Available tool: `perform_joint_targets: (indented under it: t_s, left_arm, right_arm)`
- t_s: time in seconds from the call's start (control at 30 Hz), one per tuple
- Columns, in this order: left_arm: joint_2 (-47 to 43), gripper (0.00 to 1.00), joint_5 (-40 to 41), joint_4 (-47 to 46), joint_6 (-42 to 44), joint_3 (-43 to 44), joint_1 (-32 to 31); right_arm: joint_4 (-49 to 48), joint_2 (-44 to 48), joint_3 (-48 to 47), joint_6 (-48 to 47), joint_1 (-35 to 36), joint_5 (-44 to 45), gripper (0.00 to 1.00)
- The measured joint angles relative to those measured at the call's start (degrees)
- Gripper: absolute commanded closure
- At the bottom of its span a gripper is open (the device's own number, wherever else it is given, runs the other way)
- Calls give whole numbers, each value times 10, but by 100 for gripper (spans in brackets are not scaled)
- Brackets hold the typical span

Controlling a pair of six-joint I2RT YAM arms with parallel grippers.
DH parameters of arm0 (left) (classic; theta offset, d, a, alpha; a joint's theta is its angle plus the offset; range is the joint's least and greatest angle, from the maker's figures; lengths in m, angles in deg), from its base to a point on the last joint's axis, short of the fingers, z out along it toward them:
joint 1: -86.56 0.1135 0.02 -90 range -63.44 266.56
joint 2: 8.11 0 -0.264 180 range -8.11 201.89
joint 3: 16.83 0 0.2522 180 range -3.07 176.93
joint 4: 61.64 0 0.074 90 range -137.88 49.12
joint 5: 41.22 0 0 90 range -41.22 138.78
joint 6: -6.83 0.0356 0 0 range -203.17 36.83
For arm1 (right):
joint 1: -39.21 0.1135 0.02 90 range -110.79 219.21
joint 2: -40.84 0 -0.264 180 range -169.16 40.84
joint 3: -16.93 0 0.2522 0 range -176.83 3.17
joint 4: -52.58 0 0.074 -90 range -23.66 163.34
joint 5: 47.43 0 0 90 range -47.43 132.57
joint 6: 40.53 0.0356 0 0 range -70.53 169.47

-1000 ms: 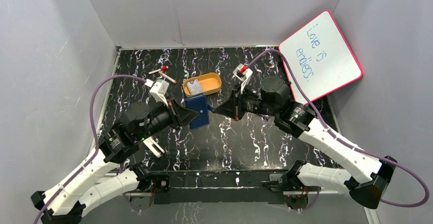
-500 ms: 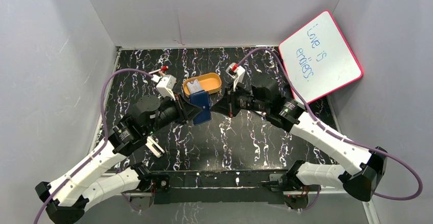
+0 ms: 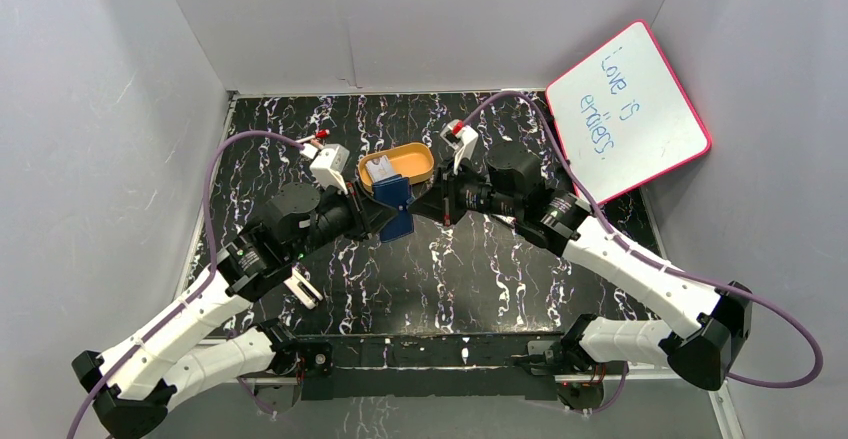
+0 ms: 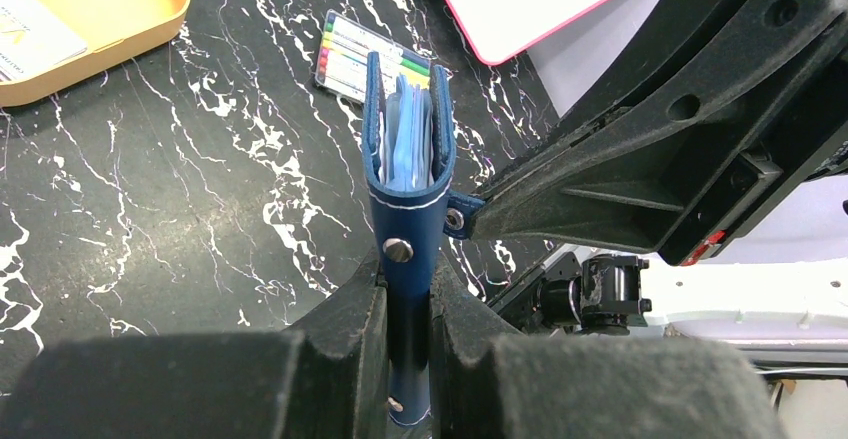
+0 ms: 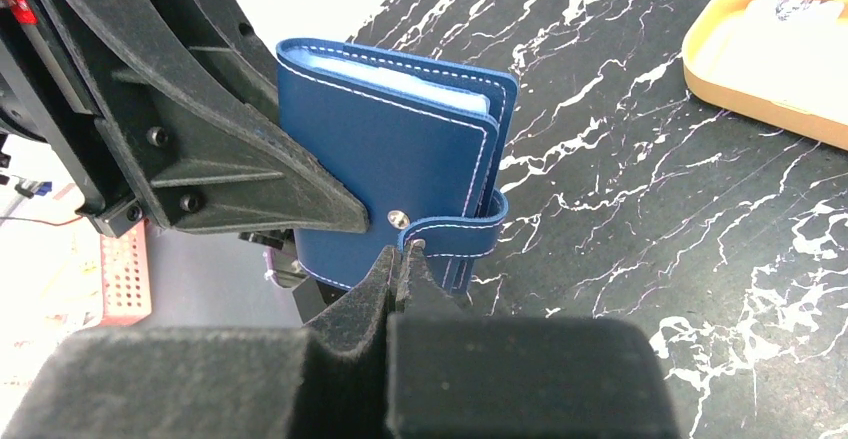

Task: Put the credit cards into the card holder
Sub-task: Close the card holder.

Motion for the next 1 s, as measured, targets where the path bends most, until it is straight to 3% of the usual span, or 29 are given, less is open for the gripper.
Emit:
perform_joint_targets:
  t_s: [1.0]
  left_arm:
    - [-1,100,8,0,4,0,0]
  right_arm:
    - [-24,-11,1,9,0,-12,100]
